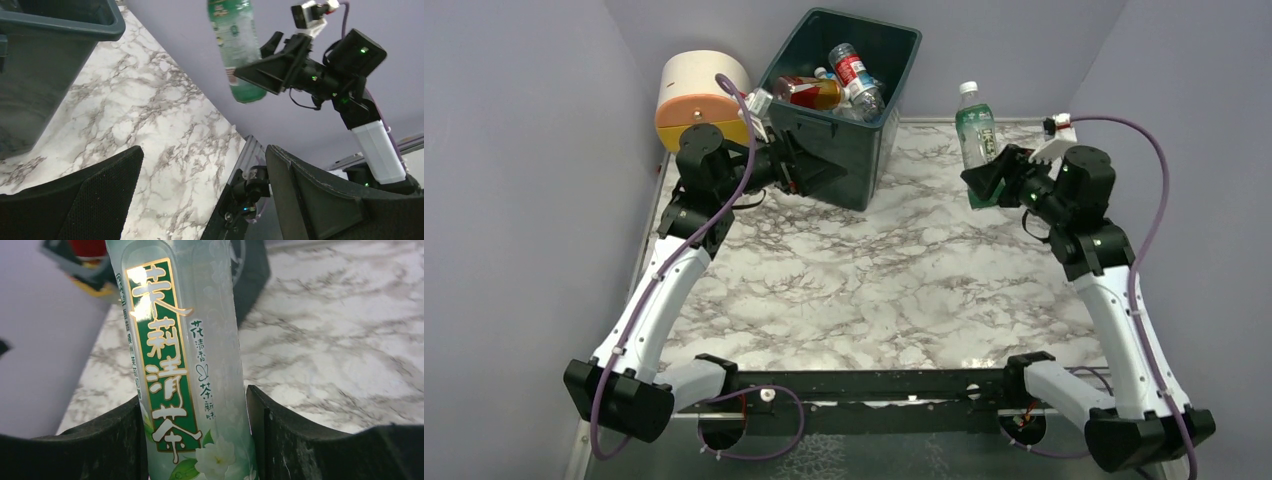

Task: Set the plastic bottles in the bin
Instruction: Pick up the plastic bottle at the center of the board.

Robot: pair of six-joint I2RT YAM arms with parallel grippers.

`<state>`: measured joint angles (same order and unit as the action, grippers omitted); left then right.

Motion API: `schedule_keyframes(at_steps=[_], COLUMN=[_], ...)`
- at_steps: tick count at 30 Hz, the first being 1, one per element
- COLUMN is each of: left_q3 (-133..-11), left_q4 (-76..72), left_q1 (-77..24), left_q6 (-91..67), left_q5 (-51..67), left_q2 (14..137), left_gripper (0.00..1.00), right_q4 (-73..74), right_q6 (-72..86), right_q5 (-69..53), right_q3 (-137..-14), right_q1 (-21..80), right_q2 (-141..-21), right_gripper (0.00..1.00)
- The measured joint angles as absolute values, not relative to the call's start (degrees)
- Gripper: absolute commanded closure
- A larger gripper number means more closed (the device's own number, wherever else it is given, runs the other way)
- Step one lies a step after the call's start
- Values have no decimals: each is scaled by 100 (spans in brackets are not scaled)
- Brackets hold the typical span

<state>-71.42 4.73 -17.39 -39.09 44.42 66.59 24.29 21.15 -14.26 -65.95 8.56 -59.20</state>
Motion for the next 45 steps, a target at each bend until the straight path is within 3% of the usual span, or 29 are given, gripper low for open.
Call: schedule_keyframes(at_steps=[9,21,32,45], left_q3=[-6860,-6783,-6718,-6709], left_q4=[-572,-1476,-1769,-1806], left_q1=[-1739,-1752,-1813,-1815], left_q6=[-4681,-5144,-5266,-5273], left_q5=[4543,4543,4530,4449], left_q2=[6692,6689,6685,6611], left_gripper=[1,1,1,1], right_q4=[2515,1474,631,301], right_q6=[2515,3697,4073,4091], right_q5=[-2965,-4565,-4525,-4289], right_q3=[-7489,-7148,-7153,-7301], right_q1=[856,921,2324,2707], right_q2=[-5564,-5859,-6796,-6980], right_gripper=[41,41,41,41])
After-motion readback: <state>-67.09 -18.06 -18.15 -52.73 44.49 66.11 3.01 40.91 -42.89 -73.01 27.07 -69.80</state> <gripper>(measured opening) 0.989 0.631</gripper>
